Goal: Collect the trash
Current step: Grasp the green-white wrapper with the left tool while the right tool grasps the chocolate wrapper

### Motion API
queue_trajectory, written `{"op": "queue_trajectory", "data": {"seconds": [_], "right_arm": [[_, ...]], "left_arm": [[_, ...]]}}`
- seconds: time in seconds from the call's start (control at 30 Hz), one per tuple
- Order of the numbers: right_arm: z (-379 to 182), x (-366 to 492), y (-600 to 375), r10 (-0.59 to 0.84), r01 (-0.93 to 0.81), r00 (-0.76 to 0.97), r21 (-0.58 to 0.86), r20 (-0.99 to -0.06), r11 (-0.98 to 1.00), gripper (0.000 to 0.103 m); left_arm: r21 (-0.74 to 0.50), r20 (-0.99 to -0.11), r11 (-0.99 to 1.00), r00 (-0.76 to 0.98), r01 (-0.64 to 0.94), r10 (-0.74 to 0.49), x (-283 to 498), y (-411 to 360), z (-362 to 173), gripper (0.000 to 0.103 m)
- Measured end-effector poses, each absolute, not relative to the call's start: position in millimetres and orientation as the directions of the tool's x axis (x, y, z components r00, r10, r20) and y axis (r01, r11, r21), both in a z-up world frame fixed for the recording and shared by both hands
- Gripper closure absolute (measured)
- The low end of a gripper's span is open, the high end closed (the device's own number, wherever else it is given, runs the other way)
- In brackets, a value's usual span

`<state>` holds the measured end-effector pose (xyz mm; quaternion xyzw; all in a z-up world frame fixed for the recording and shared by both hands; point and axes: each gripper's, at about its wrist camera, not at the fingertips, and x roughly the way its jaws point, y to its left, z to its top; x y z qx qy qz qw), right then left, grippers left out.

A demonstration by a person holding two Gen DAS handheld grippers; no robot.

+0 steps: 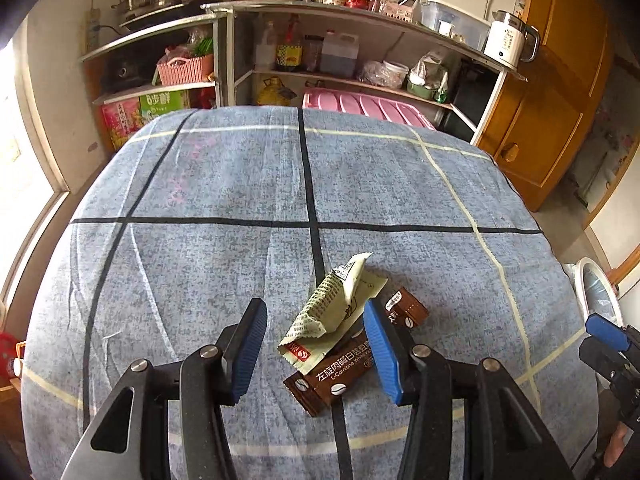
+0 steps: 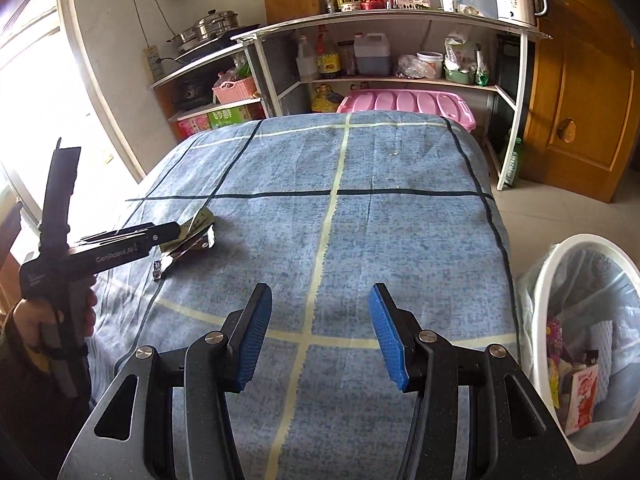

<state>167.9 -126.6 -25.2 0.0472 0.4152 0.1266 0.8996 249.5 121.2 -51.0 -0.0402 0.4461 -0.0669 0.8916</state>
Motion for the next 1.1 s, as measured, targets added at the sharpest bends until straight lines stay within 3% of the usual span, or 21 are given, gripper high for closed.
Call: {"op": "queue_trajectory", "data": {"seconds": [0.23, 0.3, 0.33, 0.47, 1.1], "right_arm": [[-28, 173, -114, 0.258, -0.189, 0.617, 0.178, -0.744, 0.966, 0.051], [-27, 175, -112, 0.261, -0.192, 0.618, 0.180, -0.742, 0.965, 0.051], [-27, 175, -111, 0.260, -0.192, 0.618, 0.178, -0.742, 0.965, 0.051], [-30, 178, -106, 0.261, -0.195, 0.609, 0.178, -0.749, 0.965, 0.051], [-59, 231, -11, 0.417, -0.312, 0.456, 0.297, -0.786, 0.902, 0.051]], "left_arm": [[-0.130, -0.814, 0.987, 0.559, 0.091, -0.159, 265, 125, -69, 0.053], [-0.130, -0.810, 0.988, 0.566, 0.084, -0.155, 265, 128, -70, 0.060], [-0.122, -0.810, 0.989, 0.568, 0.082, -0.147, 264, 129, -70, 0.069], [-0.116, -0.806, 0.991, 0.576, 0.070, -0.135, 258, 134, -70, 0.077], [-0.220, -0.777, 0.966, 0.624, -0.133, -0.091, 162, 216, -69, 0.077]]}}
